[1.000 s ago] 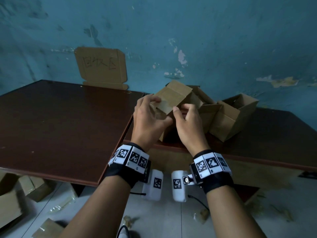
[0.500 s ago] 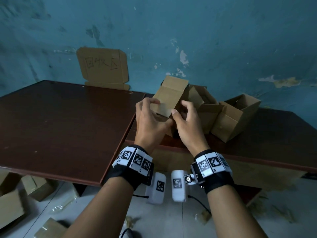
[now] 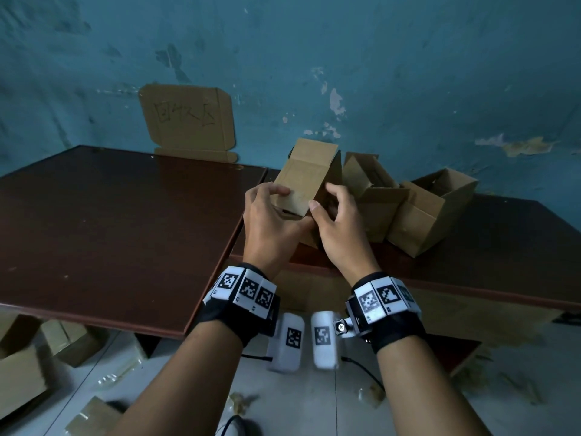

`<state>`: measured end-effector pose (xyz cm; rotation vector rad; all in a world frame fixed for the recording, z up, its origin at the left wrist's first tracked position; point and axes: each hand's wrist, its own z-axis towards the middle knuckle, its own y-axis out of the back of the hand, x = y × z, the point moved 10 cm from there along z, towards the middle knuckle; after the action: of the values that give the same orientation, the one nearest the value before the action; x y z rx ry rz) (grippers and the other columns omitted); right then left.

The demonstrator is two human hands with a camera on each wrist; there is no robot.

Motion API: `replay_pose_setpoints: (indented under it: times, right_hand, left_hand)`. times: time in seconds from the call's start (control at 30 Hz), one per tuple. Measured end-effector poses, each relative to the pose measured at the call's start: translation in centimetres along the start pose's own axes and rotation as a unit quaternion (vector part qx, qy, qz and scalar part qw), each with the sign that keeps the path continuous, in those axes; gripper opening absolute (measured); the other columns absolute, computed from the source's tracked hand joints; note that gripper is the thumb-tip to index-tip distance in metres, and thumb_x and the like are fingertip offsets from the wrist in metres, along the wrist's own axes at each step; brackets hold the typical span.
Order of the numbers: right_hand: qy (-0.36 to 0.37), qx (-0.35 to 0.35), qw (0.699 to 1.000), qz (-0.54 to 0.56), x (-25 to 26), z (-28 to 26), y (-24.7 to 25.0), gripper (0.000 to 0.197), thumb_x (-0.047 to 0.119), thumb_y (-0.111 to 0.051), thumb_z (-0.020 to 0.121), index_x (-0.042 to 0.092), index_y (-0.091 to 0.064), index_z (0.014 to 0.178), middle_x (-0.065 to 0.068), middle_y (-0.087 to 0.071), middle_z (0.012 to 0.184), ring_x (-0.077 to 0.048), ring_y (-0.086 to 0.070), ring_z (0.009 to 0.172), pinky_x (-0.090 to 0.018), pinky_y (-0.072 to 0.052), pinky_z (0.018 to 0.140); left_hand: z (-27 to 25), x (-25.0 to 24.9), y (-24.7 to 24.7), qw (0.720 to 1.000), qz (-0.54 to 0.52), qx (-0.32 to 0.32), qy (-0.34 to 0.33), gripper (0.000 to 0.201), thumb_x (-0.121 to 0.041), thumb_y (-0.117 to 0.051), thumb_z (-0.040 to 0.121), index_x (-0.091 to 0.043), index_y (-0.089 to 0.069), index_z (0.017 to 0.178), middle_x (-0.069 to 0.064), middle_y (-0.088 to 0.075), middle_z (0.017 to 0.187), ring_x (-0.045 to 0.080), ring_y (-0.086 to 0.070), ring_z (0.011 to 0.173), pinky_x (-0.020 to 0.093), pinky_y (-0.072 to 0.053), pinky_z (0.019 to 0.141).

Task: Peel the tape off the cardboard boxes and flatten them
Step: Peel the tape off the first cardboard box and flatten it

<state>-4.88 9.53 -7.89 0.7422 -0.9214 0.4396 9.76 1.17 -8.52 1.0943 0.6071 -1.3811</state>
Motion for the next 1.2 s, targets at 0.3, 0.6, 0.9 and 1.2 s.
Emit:
replay_pose_setpoints:
  times: [0.3, 0.6, 0.9, 1.2]
  right_hand:
    - [0.001, 0.009, 1.0, -0.008, -0.2, 0.2, -0.3, 0.048, 0.023, -0.062, 0.106, 0.014, -0.047, 0.151, -0.006, -0.045, 0.152, -0.004, -0.042, 0.126, 0.011, -0.032, 0.077]
    - [0.017, 0.015, 0.999, 0.024, -0.6, 0.3, -0.9, 0.046, 0.021, -0.066, 0.103, 0.018, -0.05, 0.147, -0.004, -0.05, 0.149, -0.015, -0.051, 0.137, -0.025, -0.048, 0.109]
    - [0.014, 0.011, 0.998, 0.065, -1.6, 0.9, -0.5, 0.04, 0.027, -0.062, 0.104, 0.032, -0.054, 0.143, 0.001, -0.059, 0.146, -0.015, -0.057, 0.135, -0.047, -0.049, 0.114]
    - [-0.04, 0.022, 0.99, 0.137, -2.7, 0.2, -1.1, 0.041, 0.039, -0.074, 0.095, 0.061, -0.06, 0.127, 0.005, -0.054, 0.144, -0.019, -0.055, 0.135, -0.058, -0.053, 0.108]
  left_hand:
    - [0.4, 0.7, 0.1, 0.999, -0.037, 0.012, 0.036, 0.061, -0.021, -0.095, 0.07, -0.021, -0.057, 0.118, -0.004, -0.043, 0.131, 0.01, -0.049, 0.119, 0.036, -0.055, 0.104]
    - [0.8, 0.6, -0.3, 0.998, -0.022, 0.06, 0.016, 0.051, -0.019, -0.098, 0.069, -0.017, -0.058, 0.101, -0.001, -0.037, 0.131, 0.008, -0.047, 0.122, 0.016, -0.049, 0.1]
    - [1.3, 1.3, 0.3, 0.994, -0.072, 0.062, 0.048, 0.036, -0.042, -0.077, 0.077, -0.033, -0.056, 0.105, -0.005, -0.051, 0.127, 0.018, -0.059, 0.121, 0.048, -0.059, 0.1]
    - [1.6, 1.6, 1.3, 0.999, 0.025, 0.008, 0.036, 0.006, -0.025, -0.073, 0.1, -0.028, -0.069, 0.097, -0.002, -0.057, 0.126, 0.014, -0.057, 0.119, 0.03, -0.05, 0.102]
